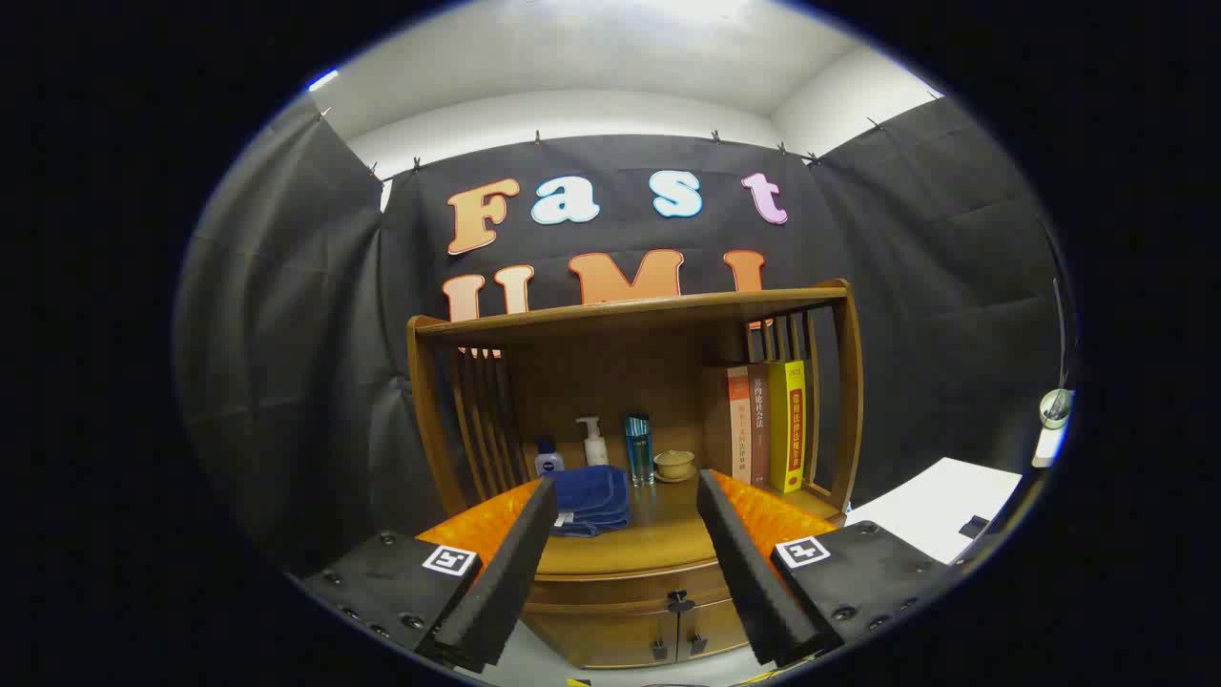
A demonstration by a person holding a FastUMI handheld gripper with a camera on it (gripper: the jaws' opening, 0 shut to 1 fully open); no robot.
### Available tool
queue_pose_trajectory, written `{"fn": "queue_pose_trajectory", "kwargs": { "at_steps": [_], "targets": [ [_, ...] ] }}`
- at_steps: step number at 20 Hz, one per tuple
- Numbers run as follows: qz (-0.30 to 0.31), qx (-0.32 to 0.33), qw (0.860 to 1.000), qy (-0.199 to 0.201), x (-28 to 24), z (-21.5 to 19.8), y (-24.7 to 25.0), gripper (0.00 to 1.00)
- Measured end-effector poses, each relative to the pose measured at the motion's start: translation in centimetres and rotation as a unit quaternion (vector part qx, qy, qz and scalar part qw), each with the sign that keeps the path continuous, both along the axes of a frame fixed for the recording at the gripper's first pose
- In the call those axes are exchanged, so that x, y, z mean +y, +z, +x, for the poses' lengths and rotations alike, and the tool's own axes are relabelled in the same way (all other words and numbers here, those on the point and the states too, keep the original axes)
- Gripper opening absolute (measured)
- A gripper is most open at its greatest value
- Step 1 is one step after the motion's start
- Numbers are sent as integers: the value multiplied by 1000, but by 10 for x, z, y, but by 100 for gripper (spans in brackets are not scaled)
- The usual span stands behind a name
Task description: Pull open the drawer, take out the items inside it, and place them on the countertop above the cabinet.
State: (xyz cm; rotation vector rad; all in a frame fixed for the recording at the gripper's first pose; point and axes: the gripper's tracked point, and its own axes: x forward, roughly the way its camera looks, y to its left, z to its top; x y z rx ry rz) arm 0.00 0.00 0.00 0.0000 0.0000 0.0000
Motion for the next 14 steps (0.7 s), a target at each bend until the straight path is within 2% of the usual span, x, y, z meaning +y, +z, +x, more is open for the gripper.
{"fn": "queue_pose_trajectory", "kwargs": {
  "at_steps": [14],
  "targets": [
    [-5, -3, 1000, -5, -3, -4, -2, 98]
  ]
}}
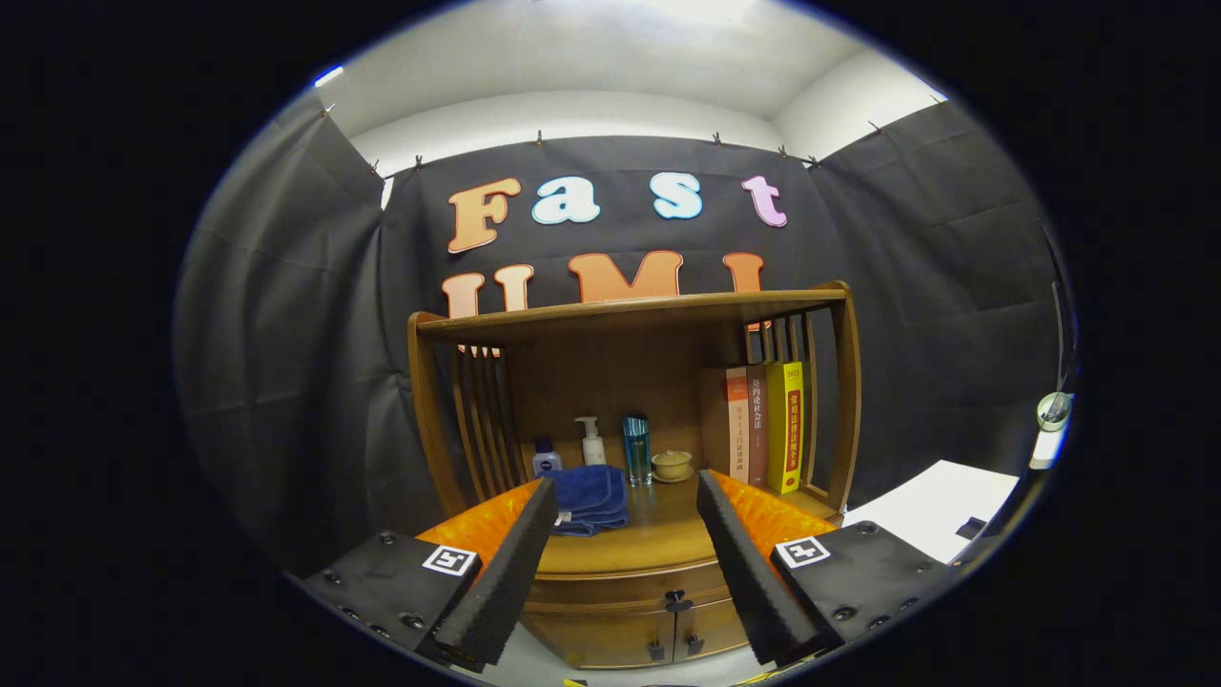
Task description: Pull open the drawer, take out the items inside it, and place them on the countertop above the cabinet.
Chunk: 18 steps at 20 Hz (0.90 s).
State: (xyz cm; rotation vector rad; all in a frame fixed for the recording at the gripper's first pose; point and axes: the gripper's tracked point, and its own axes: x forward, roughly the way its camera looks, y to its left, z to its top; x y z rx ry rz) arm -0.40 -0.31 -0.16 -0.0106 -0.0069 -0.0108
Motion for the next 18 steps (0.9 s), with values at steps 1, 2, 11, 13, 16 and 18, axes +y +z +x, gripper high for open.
{"fn": "queue_pose_trajectory", "kwargs": {
  "at_steps": [1, 2, 11, 13, 16, 18],
  "targets": [
    [0, -2, 1000, 0, 1, 0, 1, 98],
    [0, -3, 1000, -1, 0, 0, 1, 98],
    [-15, -15, 1000, -4, -13, 20, -44, 98],
    [-13, -14, 1000, 8, -9, 31, -66, 98],
    [-30, -9, 999, 8, -12, 51, -107, 98],
    [-55, -5, 998, 4, -15, 56, -136, 98]
  ]
}}
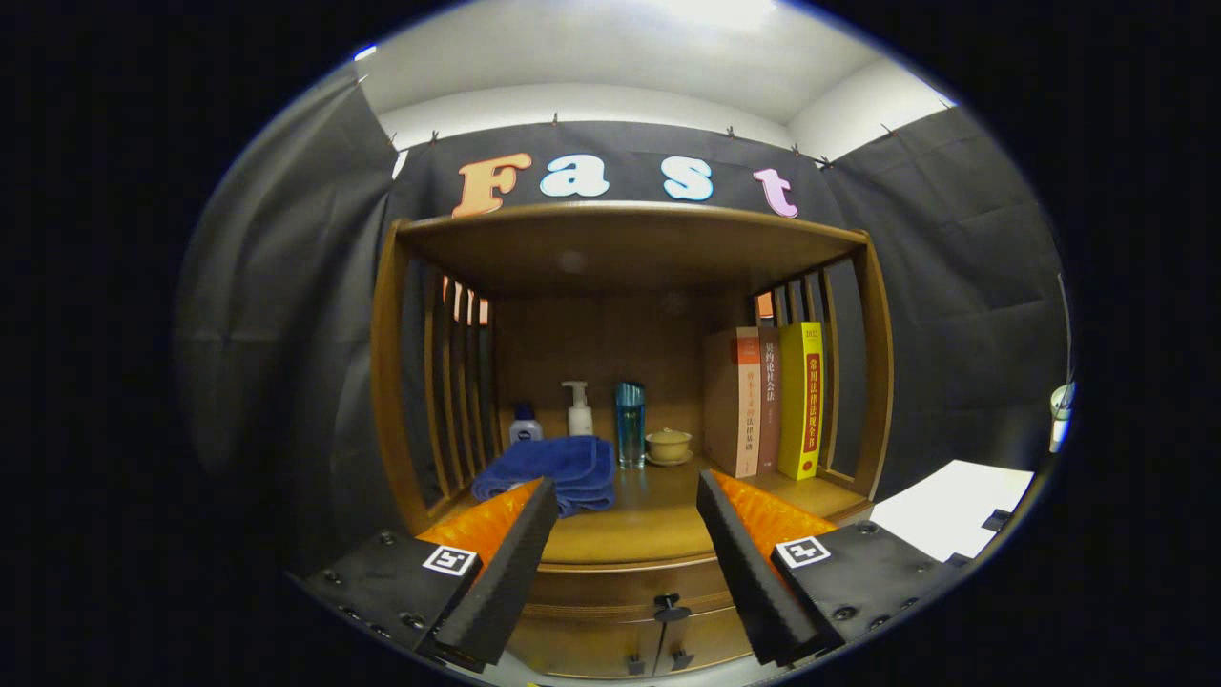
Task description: Pull open the drawer, take out the items inside it, and place them on the countertop above the cabinet.
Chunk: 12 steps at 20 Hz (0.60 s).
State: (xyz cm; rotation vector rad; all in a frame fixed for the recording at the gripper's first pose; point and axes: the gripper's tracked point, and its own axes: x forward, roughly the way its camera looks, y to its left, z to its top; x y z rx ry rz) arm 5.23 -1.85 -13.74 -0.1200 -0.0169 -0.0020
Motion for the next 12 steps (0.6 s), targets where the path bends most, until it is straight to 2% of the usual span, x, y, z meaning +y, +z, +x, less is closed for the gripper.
{"fn": "queue_pose_trajectory", "kwargs": {
  "at_steps": [3, 8, 12],
  "targets": [
    [-20, 26, 999, -4, -7, 12, -49, 97],
    [14, 90, 995, -29, -42, 30, -127, 96],
    [12, 145, 988, -50, -68, 31, -177, 96]
  ]
}}
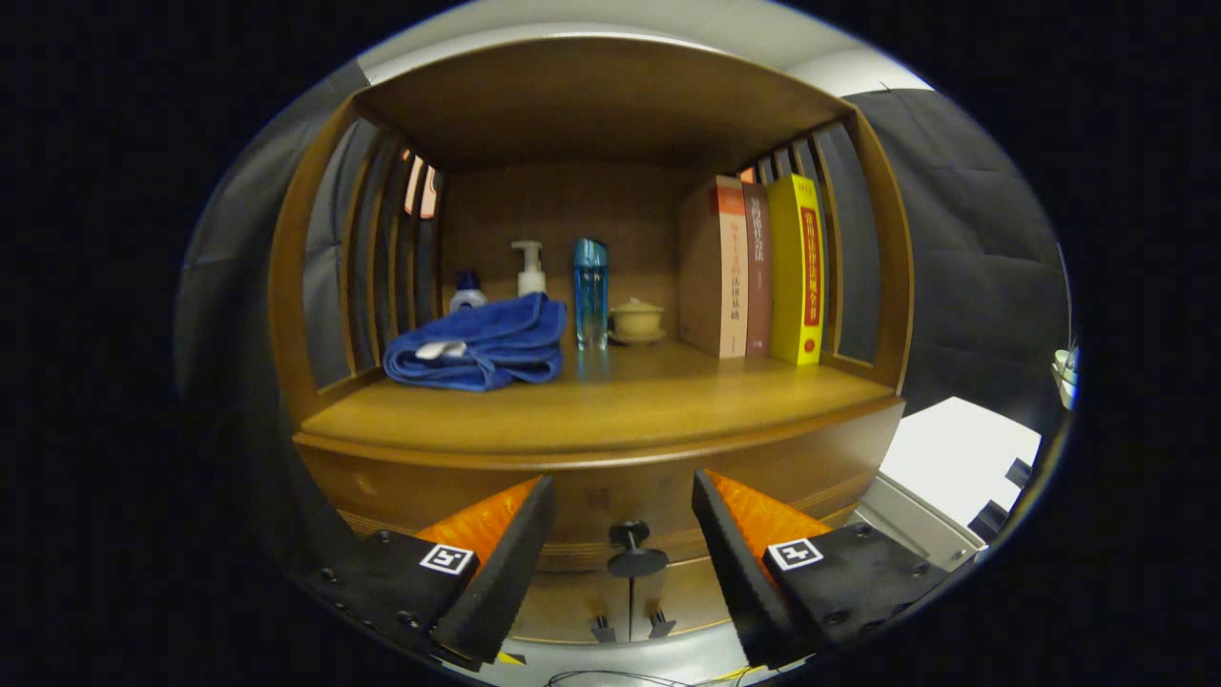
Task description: Pull open the drawer, take out the items inside it, and place them on the countertop above the cabinet.
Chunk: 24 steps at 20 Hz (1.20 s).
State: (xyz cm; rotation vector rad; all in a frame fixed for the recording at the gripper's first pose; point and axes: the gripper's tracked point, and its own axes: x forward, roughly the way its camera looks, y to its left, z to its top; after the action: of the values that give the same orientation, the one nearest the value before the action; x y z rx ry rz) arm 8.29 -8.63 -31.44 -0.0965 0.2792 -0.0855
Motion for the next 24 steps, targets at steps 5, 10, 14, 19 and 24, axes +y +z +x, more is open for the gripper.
{"fn": "queue_pose_trajectory", "kwargs": {
  "at_steps": [5, 10, 14, 19, 24],
  "targets": [
    [13, 46, 999, -14, -15, 3, -45, 82],
    [37, 72, 996, -31, -20, 2, -66, 71],
    [23, 86, 996, -19, -15, 1, -69, 55],
    [4, 96, 995, 0, -12, -9, -68, 48],
    [0, 94, 996, 4, -12, -33, -62, 44]
  ]
}}
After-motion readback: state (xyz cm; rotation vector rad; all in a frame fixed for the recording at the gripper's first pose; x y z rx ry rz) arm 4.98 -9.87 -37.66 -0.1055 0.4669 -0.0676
